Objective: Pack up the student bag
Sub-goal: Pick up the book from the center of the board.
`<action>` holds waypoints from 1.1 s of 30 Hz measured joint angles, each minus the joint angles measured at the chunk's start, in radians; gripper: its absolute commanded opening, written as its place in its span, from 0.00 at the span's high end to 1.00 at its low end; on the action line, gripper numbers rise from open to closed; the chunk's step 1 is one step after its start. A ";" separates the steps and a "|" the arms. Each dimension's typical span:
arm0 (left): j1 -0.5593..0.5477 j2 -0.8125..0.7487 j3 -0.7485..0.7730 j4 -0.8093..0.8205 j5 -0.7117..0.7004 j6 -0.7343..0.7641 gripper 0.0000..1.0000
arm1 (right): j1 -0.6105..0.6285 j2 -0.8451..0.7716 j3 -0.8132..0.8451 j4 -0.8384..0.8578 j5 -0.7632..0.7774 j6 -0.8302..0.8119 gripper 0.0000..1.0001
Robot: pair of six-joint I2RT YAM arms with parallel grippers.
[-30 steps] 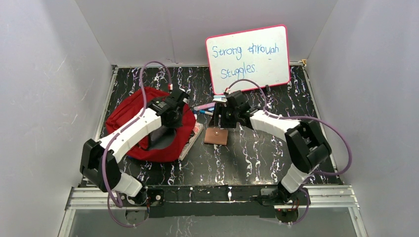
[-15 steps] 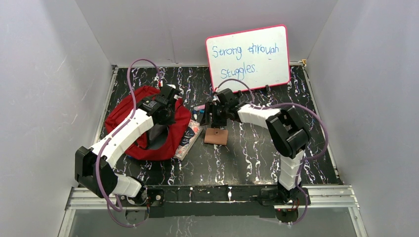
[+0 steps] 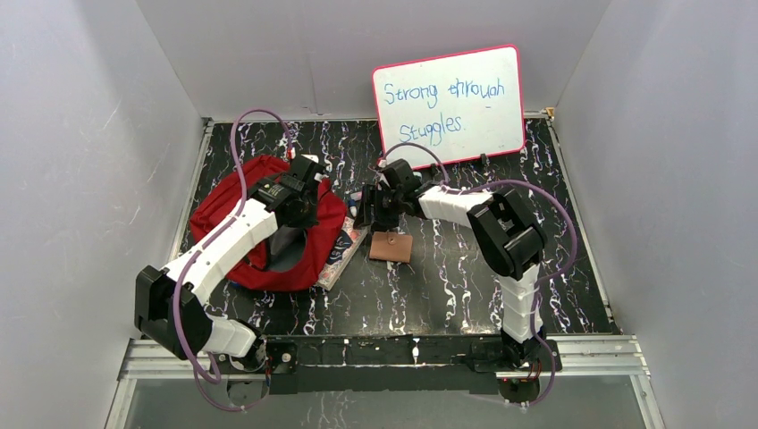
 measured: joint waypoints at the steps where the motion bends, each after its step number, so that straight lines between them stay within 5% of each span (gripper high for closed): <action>1: 0.000 -0.002 -0.003 0.001 0.002 0.000 1.00 | 0.002 0.000 0.000 0.000 0.000 0.000 0.36; 8: 0.000 -0.009 -0.014 0.014 0.021 -0.004 1.00 | 0.024 0.006 0.000 -0.011 -0.006 -0.002 0.47; 20: 0.003 -0.009 -0.039 0.029 0.043 -0.011 1.00 | 0.021 0.005 0.000 -0.015 0.004 -0.002 1.00; 33: 0.003 -0.009 -0.047 0.030 0.042 -0.010 1.00 | 0.030 -0.063 -0.022 -0.020 0.046 -0.015 1.00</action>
